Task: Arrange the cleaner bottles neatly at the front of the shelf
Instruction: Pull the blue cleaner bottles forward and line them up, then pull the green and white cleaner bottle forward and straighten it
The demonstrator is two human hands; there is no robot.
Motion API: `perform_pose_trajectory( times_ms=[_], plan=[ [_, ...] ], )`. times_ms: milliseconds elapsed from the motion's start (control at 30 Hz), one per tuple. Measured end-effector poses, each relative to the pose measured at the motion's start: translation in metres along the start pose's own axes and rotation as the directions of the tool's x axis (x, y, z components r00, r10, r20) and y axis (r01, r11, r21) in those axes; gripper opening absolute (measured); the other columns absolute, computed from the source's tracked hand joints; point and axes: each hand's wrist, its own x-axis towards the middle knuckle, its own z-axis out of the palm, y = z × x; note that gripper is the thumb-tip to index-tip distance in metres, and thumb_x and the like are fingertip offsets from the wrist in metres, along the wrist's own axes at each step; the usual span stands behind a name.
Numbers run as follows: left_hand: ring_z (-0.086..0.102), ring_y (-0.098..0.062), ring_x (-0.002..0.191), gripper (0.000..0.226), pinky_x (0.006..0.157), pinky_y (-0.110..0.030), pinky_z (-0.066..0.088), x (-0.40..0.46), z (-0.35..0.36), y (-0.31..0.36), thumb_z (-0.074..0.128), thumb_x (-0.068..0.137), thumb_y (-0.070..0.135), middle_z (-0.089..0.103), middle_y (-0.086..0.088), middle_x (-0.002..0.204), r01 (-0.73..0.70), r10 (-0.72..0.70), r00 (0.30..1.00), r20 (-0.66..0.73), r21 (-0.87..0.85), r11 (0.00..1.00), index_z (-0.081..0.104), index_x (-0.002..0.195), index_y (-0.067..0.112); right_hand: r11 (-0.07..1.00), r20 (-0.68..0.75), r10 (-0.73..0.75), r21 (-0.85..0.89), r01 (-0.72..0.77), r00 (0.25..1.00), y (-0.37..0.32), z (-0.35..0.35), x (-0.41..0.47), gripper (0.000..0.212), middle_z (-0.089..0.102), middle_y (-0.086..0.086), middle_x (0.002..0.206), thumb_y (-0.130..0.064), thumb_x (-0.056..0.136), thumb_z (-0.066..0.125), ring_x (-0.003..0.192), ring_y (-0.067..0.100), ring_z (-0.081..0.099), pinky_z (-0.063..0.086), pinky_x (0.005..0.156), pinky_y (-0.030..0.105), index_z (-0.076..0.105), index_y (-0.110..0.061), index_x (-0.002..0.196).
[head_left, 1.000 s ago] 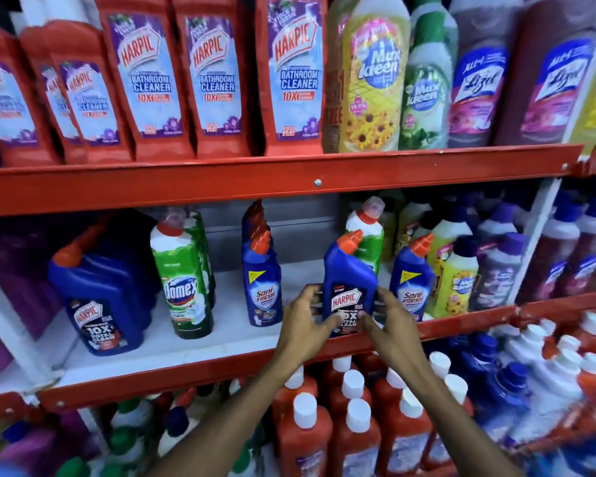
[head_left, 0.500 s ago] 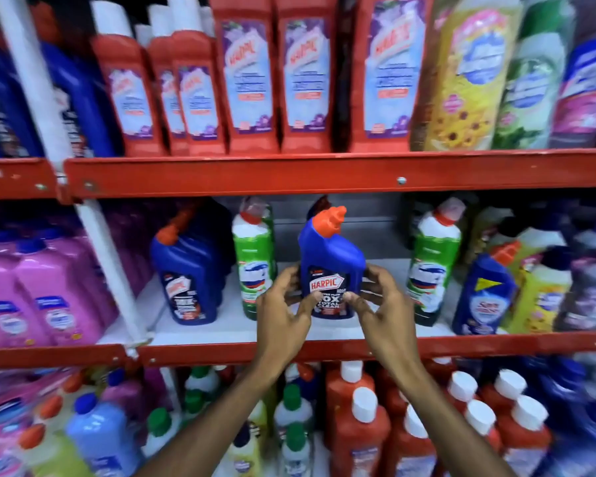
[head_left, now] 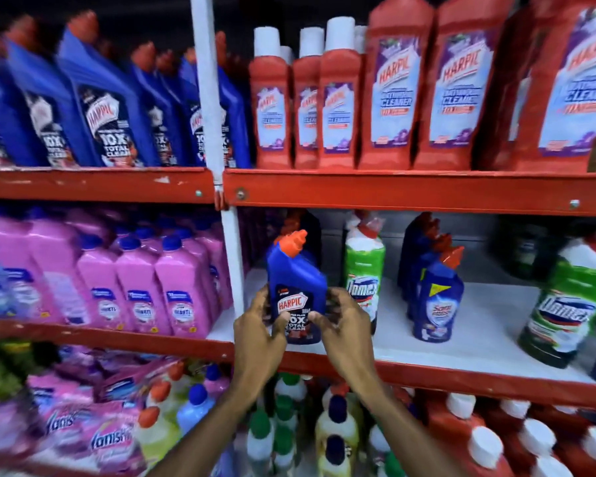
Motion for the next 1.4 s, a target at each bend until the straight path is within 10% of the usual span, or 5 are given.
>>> perform_pose_trajectory(
  times_ms=[133,500,667,933,1400],
  plan=[
    [0.075,-0.016,0.094,0.045,0.083,-0.045,0.062,0.008,-0.001,-0.023,0.066,0.087,0.009,0.078,0.001,0.107,0.02,-0.021,0.999,0.036,0.034,0.999,0.055,0.128,0.024,0.997,0.007,0.022,-0.071,-0.021,1.0,0.007,0.018,0.004,0.037,0.074,0.002,0.106,-0.009,0.08,0.074,0.089,0.01,0.07,0.048,0.073,0.004,0.063,-0.012,0.115],
    [0.053,-0.021,0.135,0.061,0.106,-0.045,0.051,-0.014,-0.001,-0.032,0.058,0.093,0.021,0.052,-0.004,0.15,-0.125,0.133,0.99,-0.039,0.152,0.98,0.037,0.149,0.021,0.958,0.002,-0.048,-0.284,0.047,0.999,0.02,0.016,-0.02,0.053,0.051,-0.002,0.14,-0.027,0.091,0.062,0.124,0.016,0.053,0.05,0.101,0.035,0.043,-0.023,0.14],
    [0.032,-0.034,0.15,0.066,0.118,-0.06,0.031,-0.027,0.017,0.004,0.066,0.086,0.024,0.04,-0.017,0.157,-0.494,0.548,0.836,0.021,0.461,0.737,0.044,0.147,0.012,0.738,-0.064,-0.271,-0.654,0.165,0.96,0.023,-0.035,-0.036,0.07,0.03,0.011,0.16,-0.023,0.088,0.06,0.147,0.025,0.024,0.03,0.118,0.044,0.031,-0.014,0.151],
    [0.011,-0.044,0.155,0.079,0.117,-0.073,0.02,-0.051,0.109,0.055,0.057,0.09,0.036,0.016,-0.022,0.166,-0.618,0.514,0.782,0.352,0.545,0.567,0.022,0.157,0.014,0.499,-0.119,-0.205,-0.866,-0.001,0.972,0.063,-0.146,-0.046,0.079,0.013,0.021,0.164,-0.025,0.082,0.054,0.152,0.039,0.01,0.023,0.118,0.059,0.022,-0.013,0.154],
    [0.013,-0.032,0.156,0.074,0.126,-0.053,0.02,-0.08,0.267,0.115,0.055,0.091,0.027,0.018,-0.012,0.168,-0.636,0.477,0.684,0.552,0.131,0.76,0.023,0.156,0.014,0.774,-0.364,-0.032,-0.598,-0.207,0.931,0.137,-0.266,-0.048,0.077,0.017,0.019,0.163,-0.016,0.089,0.058,0.149,0.033,0.021,0.032,0.118,0.046,0.017,-0.004,0.153]
  ],
)
